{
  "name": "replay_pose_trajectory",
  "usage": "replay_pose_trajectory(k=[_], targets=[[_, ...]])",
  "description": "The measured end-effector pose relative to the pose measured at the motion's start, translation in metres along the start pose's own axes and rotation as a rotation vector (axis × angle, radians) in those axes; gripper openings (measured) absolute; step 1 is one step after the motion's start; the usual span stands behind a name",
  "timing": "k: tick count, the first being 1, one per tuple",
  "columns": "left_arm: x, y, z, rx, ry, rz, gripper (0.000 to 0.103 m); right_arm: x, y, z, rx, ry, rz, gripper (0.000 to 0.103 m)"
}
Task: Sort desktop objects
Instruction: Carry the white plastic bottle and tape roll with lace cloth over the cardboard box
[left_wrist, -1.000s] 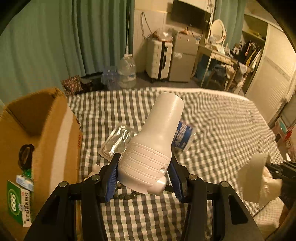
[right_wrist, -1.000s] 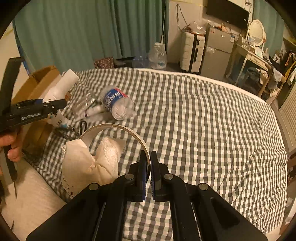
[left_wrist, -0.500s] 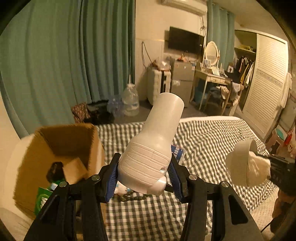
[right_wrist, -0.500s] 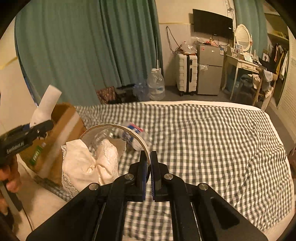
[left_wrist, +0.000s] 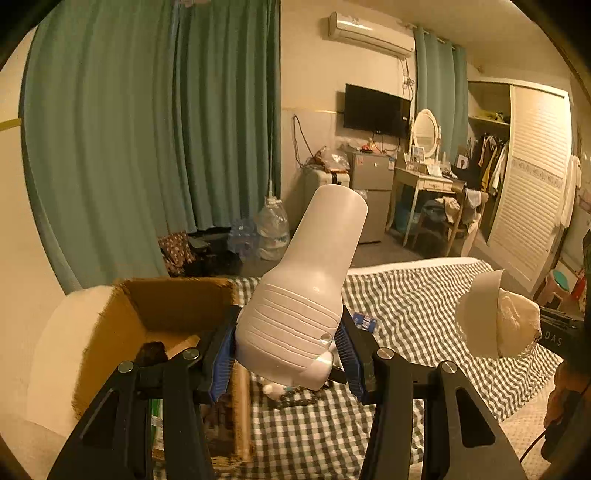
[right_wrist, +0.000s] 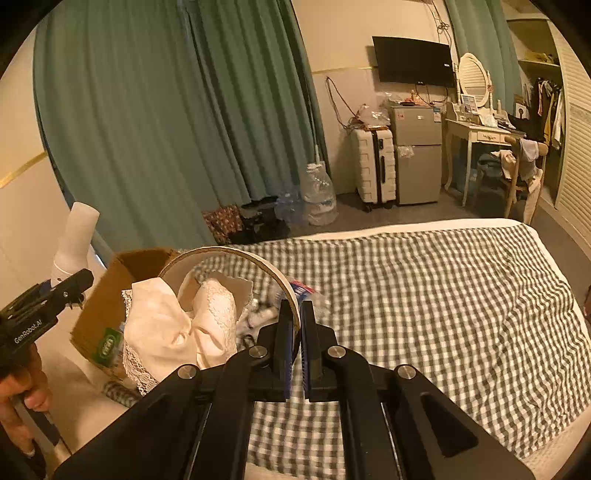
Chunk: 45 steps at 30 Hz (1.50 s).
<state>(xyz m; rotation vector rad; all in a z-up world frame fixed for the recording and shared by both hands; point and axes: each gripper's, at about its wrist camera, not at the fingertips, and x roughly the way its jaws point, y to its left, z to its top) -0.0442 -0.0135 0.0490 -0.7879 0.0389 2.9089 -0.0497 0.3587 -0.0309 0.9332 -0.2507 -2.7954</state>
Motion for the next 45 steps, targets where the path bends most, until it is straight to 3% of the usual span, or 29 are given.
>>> replay_pose_trajectory(k=[9,22,37,45], targets=[[-0.027,0.050,0.004,-0.025,-0.055,0.044,0.051,0.003,0.052,0.007,-0.043,-0.023,0.035,0.003],[-0.028,0.110,0.002,-0.069,-0.047,0.049,0.051,0.013,0.153,0.009,-0.142,-0.057,0.131,0.003],[0.038,0.163,-0.027,-0.147,0.151,0.072,0.051,0.078,0.212,-0.014,-0.210,0.044,0.189,0.003],[0.066,0.181,-0.036,-0.227,0.253,0.072,0.051,0.131,0.243,-0.035,-0.323,0.130,0.192,0.003]])
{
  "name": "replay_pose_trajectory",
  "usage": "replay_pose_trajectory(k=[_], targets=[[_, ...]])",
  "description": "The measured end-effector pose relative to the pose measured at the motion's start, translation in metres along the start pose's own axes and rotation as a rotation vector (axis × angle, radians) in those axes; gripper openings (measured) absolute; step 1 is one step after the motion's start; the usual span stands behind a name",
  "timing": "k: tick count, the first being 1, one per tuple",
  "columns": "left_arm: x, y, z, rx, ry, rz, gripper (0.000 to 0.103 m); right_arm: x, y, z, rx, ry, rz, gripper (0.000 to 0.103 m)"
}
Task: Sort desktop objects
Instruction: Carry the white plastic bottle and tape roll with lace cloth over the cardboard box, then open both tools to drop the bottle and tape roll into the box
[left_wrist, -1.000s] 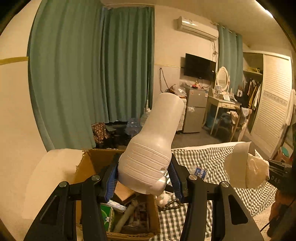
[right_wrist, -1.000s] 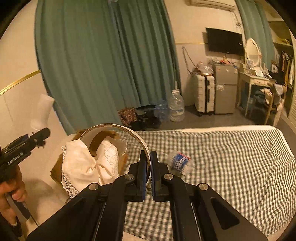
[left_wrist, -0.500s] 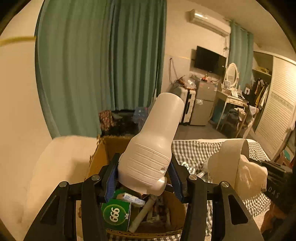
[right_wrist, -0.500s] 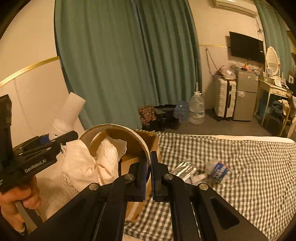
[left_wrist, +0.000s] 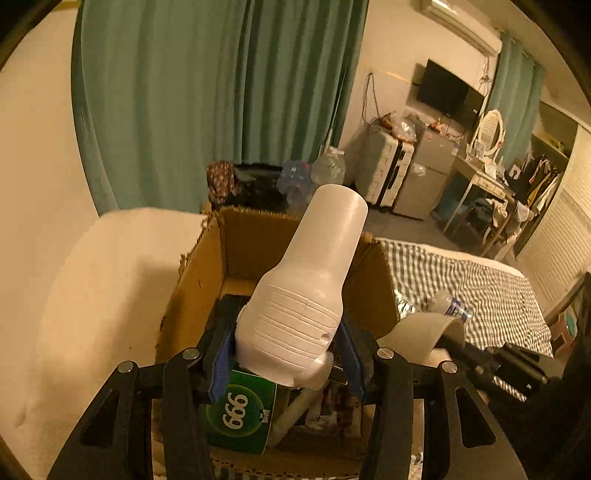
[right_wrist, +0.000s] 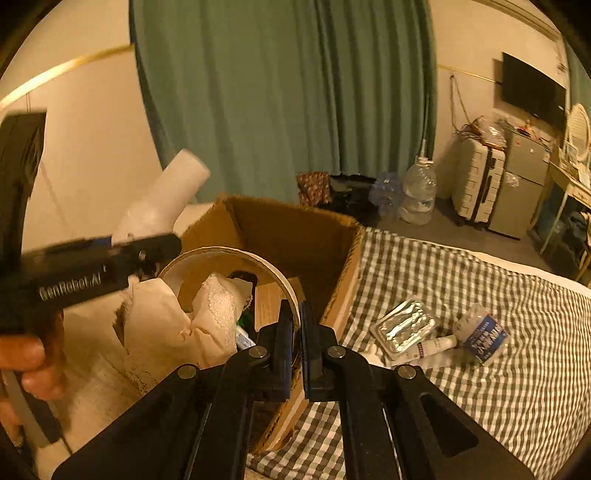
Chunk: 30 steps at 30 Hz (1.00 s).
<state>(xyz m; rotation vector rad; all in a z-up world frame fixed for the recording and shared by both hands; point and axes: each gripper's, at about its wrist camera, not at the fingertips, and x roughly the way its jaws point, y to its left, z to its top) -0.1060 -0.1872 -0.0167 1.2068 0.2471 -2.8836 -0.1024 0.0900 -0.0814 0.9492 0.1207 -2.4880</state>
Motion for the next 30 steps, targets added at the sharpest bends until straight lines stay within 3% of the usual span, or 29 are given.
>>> replay_pose_trajectory(k=[8,12,16,21,24,30], targets=[[0.025,0.001,-0.005,-0.009,0.101,0.058,0.052,0.038,0.020,-0.013,-0.090,0.058,0.023,0.007],[0.025,0.000,-0.004,-0.008,0.099,0.060,0.061,0.041,0.015,-0.019,-0.093,0.054,0.030,0.029],[0.020,0.000,0.002,-0.007,0.059,0.052,0.069,0.032,0.009,-0.018,-0.074,0.029,0.034,0.031],[-0.006,-0.003,0.011,-0.037,-0.051,0.042,0.081,0.020,0.008,-0.013,-0.070,-0.015,0.045,0.064],[-0.022,-0.005,0.014,-0.061,-0.116,0.033,0.085,0.015,0.004,-0.008,-0.053,-0.031,0.059,0.071],[-0.038,-0.016,0.019,-0.088,-0.196,0.026,0.089,-0.006,-0.004,0.003,-0.052,-0.082,0.036,0.074]])
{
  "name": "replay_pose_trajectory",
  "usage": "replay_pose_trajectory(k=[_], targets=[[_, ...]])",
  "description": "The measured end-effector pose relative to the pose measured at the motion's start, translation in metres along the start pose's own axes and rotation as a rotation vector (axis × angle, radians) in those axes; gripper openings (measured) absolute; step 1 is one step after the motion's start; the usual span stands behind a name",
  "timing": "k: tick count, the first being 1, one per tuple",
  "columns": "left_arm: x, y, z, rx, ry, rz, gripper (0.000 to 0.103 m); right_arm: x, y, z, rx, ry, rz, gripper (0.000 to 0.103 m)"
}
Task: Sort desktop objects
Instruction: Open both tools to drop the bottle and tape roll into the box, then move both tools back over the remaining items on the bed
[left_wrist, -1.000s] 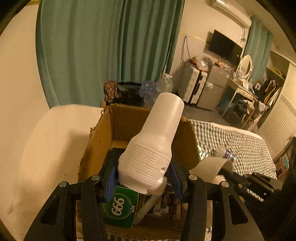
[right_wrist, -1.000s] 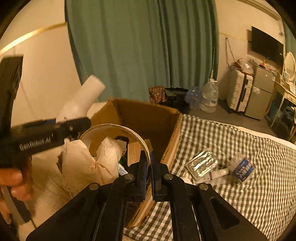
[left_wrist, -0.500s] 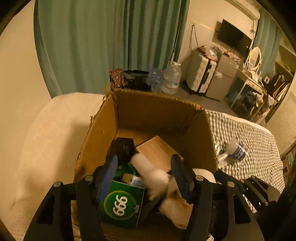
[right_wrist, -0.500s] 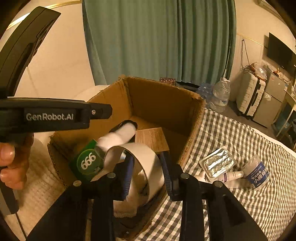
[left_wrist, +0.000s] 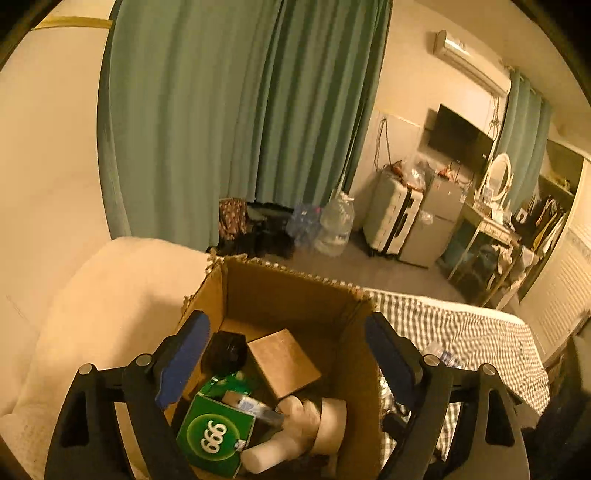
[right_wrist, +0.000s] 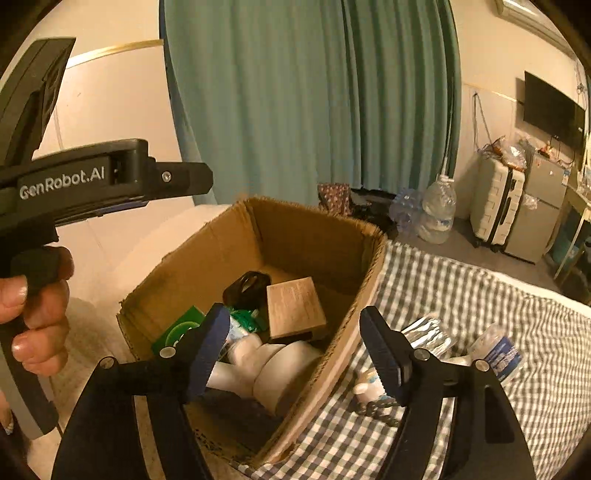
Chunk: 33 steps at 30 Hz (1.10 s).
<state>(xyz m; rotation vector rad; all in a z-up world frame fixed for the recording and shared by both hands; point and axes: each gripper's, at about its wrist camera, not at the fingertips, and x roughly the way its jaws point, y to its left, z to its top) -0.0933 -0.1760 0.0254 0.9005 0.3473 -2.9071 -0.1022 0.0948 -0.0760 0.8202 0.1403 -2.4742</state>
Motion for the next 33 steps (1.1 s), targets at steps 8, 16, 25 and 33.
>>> replay_pose_trajectory(k=[8,16,25,33], targets=[[-0.012,-0.037,0.005,0.032,-0.101,-0.020,0.102,-0.049,-0.047,0.015,0.091,-0.126,-0.109,0.090],[-0.015,-0.083,0.000,0.109,-0.134,-0.100,0.103,-0.114,-0.102,0.022,0.132,-0.263,-0.219,0.103],[-0.010,-0.138,-0.027,0.239,-0.190,-0.117,0.103,-0.154,-0.140,0.008,0.046,-0.279,-0.290,0.103],[0.028,-0.172,-0.054,0.302,-0.054,-0.182,0.103,-0.146,-0.179,-0.017,0.007,-0.214,-0.303,0.103]])
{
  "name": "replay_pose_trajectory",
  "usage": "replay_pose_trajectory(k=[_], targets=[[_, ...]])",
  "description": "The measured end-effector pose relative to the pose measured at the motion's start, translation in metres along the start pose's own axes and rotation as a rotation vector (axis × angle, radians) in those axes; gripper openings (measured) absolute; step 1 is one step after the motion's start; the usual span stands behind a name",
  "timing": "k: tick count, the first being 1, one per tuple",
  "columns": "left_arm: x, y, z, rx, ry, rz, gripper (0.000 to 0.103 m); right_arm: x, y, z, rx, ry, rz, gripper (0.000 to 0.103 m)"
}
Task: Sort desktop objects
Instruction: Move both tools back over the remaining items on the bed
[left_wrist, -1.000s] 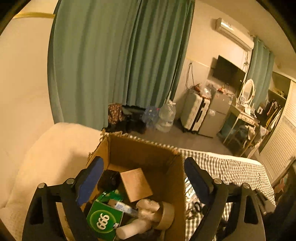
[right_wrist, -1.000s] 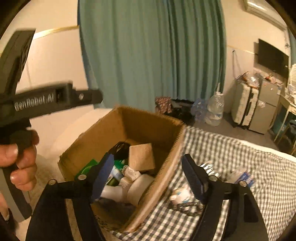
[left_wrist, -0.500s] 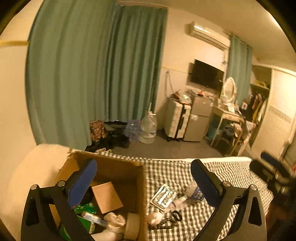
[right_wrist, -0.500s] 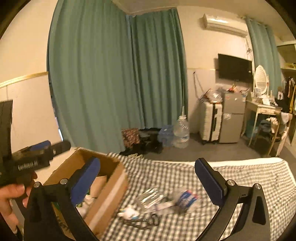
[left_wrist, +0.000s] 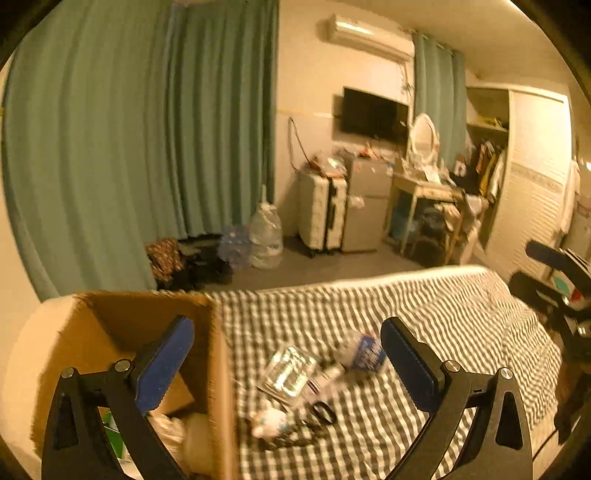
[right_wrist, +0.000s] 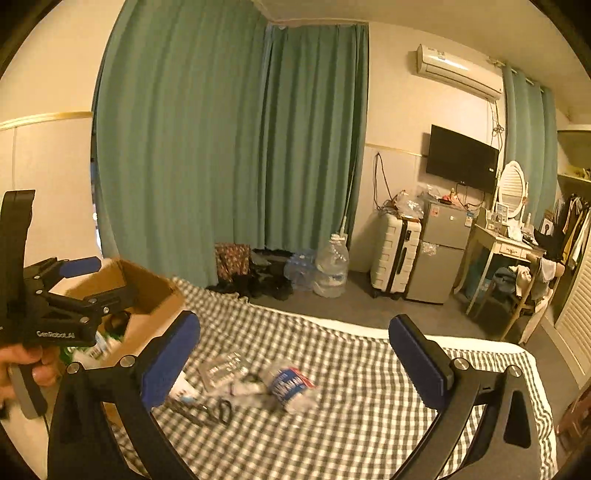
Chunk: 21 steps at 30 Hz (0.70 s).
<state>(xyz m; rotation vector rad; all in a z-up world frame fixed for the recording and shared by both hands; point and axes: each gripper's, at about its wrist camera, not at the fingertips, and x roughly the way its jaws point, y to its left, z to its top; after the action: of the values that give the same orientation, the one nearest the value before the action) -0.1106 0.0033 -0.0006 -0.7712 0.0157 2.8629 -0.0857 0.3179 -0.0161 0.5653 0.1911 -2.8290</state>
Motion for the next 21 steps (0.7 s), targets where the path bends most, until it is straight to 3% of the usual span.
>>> replay_pose_trajectory(k=[4,9,14,18,21], targets=[[0.027,-0.025,-0.018,0.062,0.092,-0.016,0.098,0.019,-0.015,-0.019,0.015,0.012,-0.010,0.103],[0.066,-0.050,-0.045,0.141,0.199,0.004,0.088,0.057,-0.027,-0.045,0.044,0.110,0.015,0.103],[0.099,-0.058,-0.072,0.207,0.295,0.051,0.078,0.082,-0.023,-0.061,0.011,0.158,0.048,0.103],[0.117,-0.061,-0.084,0.209,0.349,0.098,0.077,0.095,-0.020,-0.070,-0.005,0.183,0.078,0.103],[0.128,-0.062,-0.089,0.205,0.359,0.173,0.077,0.107,-0.021,-0.076,0.003,0.200,0.091,0.103]])
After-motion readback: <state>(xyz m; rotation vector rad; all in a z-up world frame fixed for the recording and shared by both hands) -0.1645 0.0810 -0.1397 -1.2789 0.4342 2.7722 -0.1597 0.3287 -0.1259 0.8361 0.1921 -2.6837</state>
